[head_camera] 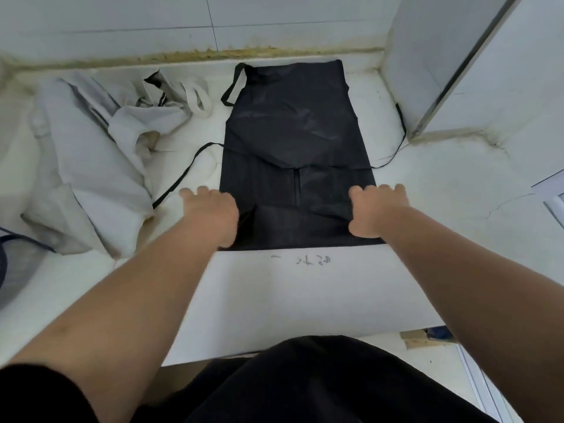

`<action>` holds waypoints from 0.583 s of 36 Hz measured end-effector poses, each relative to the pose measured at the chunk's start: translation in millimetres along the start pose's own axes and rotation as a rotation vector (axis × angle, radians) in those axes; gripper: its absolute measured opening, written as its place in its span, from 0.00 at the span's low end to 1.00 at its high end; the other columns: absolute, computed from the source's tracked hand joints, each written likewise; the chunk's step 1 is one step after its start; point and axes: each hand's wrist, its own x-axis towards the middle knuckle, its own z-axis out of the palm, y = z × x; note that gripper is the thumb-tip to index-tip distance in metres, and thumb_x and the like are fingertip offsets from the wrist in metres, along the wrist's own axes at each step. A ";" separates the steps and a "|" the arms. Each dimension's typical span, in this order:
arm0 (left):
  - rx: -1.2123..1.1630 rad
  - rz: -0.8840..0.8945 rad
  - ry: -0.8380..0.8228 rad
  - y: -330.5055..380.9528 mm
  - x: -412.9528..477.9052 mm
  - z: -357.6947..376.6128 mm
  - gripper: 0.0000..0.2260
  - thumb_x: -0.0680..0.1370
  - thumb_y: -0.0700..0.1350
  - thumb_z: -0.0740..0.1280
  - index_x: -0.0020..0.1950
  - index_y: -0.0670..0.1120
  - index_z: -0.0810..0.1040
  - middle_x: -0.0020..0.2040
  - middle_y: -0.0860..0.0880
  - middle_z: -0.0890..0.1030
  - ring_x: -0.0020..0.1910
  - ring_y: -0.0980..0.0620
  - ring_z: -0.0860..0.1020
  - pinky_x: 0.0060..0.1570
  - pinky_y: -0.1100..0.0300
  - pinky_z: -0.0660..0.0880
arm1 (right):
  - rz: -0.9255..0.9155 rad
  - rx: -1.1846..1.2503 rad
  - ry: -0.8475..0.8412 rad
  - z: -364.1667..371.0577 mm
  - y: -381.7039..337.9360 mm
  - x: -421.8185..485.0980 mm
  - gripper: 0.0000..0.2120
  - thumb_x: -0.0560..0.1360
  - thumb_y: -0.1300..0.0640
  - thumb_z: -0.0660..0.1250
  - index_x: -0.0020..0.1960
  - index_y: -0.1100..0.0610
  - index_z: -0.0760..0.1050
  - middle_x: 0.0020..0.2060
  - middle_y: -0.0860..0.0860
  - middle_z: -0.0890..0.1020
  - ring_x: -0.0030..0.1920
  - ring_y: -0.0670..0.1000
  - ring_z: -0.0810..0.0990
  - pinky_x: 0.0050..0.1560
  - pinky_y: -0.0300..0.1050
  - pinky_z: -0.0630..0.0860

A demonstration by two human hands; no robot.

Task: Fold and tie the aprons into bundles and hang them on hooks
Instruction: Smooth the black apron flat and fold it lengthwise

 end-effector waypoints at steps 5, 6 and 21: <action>0.154 0.239 0.157 51.0 -11.6 10.1 0.45 0.76 0.47 0.66 0.76 0.45 0.31 0.76 0.41 0.33 0.75 0.37 0.34 0.68 0.31 0.41 | -0.218 0.039 0.114 22.9 -29.0 4.0 0.30 0.77 0.52 0.59 0.76 0.47 0.52 0.75 0.53 0.58 0.72 0.59 0.58 0.74 0.61 0.47; 0.136 0.313 0.154 56.7 -11.5 13.2 0.44 0.76 0.46 0.65 0.77 0.46 0.32 0.77 0.42 0.32 0.75 0.38 0.33 0.69 0.32 0.39 | -0.243 0.071 0.119 28.0 -33.1 3.6 0.28 0.79 0.52 0.56 0.77 0.48 0.50 0.76 0.53 0.55 0.73 0.58 0.57 0.74 0.60 0.46; -0.438 0.253 0.178 59.5 -4.6 61.0 0.33 0.78 0.67 0.43 0.78 0.55 0.39 0.78 0.56 0.38 0.77 0.51 0.37 0.74 0.46 0.37 | -0.246 0.194 0.124 65.7 -26.1 4.9 0.33 0.78 0.35 0.41 0.78 0.49 0.42 0.78 0.50 0.45 0.76 0.58 0.47 0.75 0.53 0.38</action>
